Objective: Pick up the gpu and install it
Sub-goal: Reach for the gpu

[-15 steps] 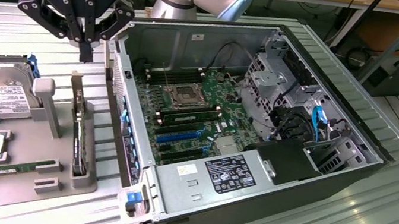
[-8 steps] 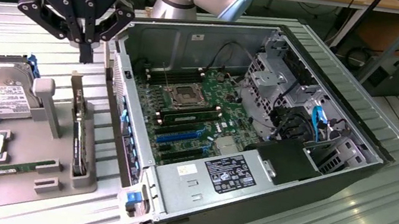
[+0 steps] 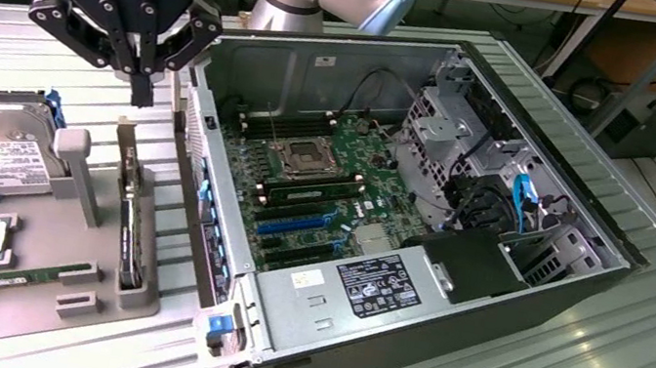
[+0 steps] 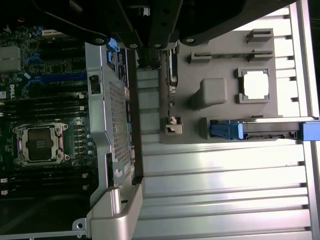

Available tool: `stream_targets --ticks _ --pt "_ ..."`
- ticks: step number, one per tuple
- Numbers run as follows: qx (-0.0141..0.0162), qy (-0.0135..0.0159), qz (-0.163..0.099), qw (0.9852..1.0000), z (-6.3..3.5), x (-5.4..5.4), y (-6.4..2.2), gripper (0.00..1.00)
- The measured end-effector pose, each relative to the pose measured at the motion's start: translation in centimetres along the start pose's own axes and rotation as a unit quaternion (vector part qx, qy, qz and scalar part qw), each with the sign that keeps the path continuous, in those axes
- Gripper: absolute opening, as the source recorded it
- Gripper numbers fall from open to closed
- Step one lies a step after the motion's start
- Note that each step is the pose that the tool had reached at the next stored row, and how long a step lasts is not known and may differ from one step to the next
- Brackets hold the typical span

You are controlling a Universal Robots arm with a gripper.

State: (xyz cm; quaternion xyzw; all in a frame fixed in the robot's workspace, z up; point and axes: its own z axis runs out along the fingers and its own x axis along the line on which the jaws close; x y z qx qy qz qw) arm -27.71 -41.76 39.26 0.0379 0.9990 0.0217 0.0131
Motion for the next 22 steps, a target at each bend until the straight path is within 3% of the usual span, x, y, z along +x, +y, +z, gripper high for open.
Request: stream_targets --ticks 18,22 --pt "0.0000 0.0000 0.000 1.0000 0.00 -0.1 -0.67 0.11" --pt "0.0000 0.0000 0.000 1.0000 0.08 -0.2 -2.60 0.11"
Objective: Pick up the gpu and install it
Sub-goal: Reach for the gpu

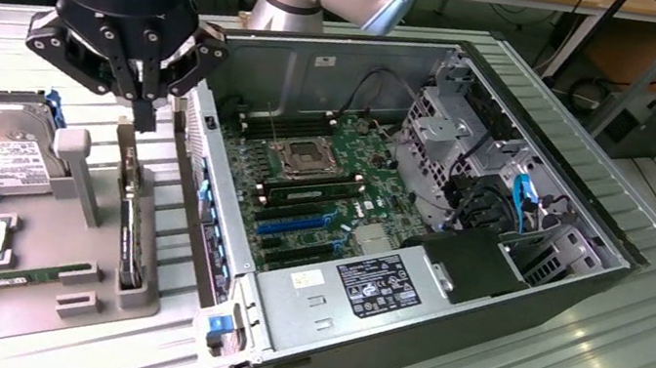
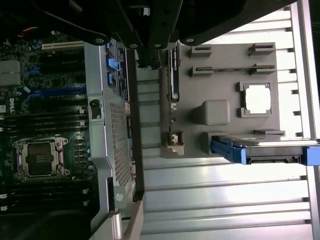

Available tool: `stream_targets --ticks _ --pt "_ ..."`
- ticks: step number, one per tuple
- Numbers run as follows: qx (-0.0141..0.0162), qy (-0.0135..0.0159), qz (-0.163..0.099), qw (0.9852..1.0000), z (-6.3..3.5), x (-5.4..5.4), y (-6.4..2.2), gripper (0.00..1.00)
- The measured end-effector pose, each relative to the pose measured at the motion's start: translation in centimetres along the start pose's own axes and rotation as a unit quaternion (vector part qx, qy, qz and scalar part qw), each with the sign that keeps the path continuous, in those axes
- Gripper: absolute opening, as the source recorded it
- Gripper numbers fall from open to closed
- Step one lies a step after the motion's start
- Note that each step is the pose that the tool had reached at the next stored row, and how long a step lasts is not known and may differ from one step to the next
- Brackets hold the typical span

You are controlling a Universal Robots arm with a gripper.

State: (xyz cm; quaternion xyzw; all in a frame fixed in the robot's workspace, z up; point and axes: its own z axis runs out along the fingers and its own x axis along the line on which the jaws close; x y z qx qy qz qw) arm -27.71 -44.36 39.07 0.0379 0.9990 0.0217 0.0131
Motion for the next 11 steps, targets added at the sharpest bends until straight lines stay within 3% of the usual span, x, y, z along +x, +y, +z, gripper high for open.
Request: stream_targets --ticks 2,4,11 --pt "0.0000 0.0000 0.000 1.0000 0.04 -0.1 -1.36 0.11" --pt "0.0000 0.0000 0.000 1.0000 0.04 -0.1 -1.97 0.11" --pt "0.0000 0.0000 0.000 1.0000 0.05 -0.2 -2.83 0.11"
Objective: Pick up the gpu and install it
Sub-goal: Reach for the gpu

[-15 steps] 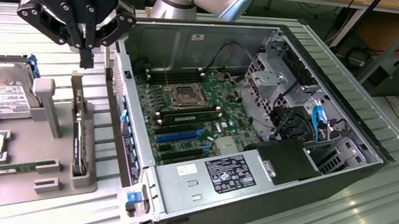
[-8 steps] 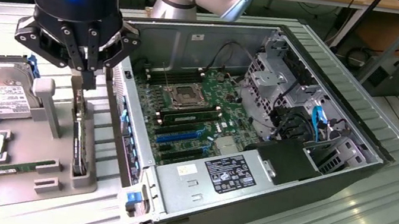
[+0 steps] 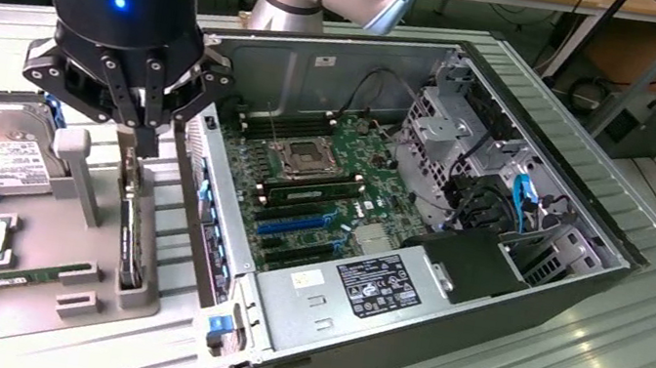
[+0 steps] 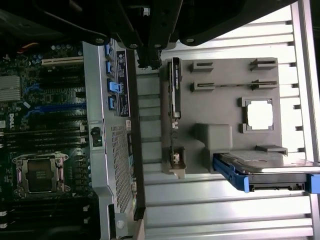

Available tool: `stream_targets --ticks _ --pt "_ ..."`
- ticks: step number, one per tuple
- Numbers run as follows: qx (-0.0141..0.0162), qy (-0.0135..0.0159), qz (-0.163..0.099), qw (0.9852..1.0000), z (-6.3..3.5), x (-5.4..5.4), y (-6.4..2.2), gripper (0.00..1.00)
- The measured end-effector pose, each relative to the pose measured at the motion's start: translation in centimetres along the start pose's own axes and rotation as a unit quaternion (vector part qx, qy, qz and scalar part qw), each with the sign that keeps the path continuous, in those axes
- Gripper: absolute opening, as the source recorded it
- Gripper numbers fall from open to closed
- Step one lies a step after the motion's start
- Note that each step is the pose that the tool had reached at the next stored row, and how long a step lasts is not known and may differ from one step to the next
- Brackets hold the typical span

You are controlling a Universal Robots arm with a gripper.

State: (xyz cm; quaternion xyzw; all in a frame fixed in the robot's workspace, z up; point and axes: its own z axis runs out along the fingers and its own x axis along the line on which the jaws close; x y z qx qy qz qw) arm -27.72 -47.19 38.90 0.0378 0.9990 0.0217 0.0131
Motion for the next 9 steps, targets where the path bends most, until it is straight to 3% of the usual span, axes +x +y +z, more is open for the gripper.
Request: stream_targets --ticks 9 --pt "0.0000 0.0000 0.000 1.0000 0.00 -0.05 -0.58 0.11"
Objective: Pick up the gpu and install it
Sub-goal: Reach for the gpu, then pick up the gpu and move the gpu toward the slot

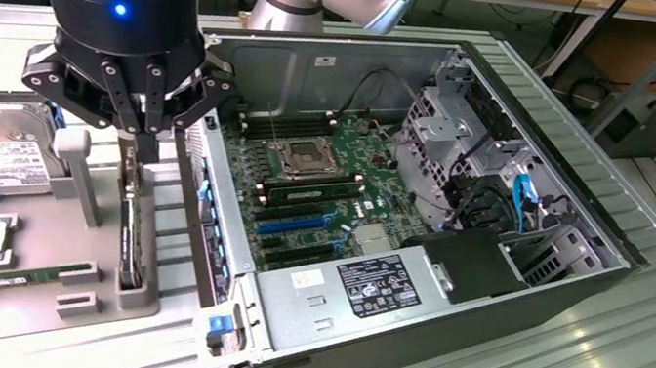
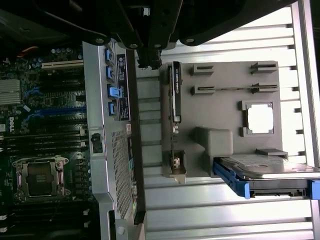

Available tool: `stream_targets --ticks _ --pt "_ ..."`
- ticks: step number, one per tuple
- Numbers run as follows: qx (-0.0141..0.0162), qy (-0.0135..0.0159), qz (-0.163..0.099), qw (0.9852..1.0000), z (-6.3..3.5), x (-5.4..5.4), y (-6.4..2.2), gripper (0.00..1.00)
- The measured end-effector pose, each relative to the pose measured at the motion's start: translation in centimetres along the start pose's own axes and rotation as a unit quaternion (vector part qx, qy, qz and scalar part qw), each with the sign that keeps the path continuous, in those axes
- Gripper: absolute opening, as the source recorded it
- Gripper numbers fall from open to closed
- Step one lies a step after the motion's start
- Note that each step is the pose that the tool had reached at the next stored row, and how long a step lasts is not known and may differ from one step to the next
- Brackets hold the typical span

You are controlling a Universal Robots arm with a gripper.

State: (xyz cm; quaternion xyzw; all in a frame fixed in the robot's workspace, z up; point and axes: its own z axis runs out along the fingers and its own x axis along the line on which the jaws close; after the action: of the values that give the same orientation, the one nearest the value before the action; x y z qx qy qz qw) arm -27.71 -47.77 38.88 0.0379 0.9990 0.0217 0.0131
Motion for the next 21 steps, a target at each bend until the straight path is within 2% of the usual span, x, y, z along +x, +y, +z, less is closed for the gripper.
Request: stream_targets --ticks 12,14,15,16,17,18,21 --pt "0.0000 0.0000 0.000 1.0000 0.00 0.00 0.00 0.12" --pt "0.0000 0.0000 0.000 1.0000 0.00 0.00 0.00 0.24" --pt "0.0000 0.0000 0.000 1.0000 0.00 0.00 0.00 0.24" --pt "0.0000 0.0000 0.000 1.0000 0.00 0.00 0.00 0.30" --pt "0.0000 0.0000 0.000 1.0000 0.00 0.00 0.00 0.30" --pt "0.0000 0.0000 0.000 1.0000 0.00 0.00 0.00 0.36" --pt "0.0000 0.0000 0.000 1.0000 0.00 0.00 0.00 0.36"
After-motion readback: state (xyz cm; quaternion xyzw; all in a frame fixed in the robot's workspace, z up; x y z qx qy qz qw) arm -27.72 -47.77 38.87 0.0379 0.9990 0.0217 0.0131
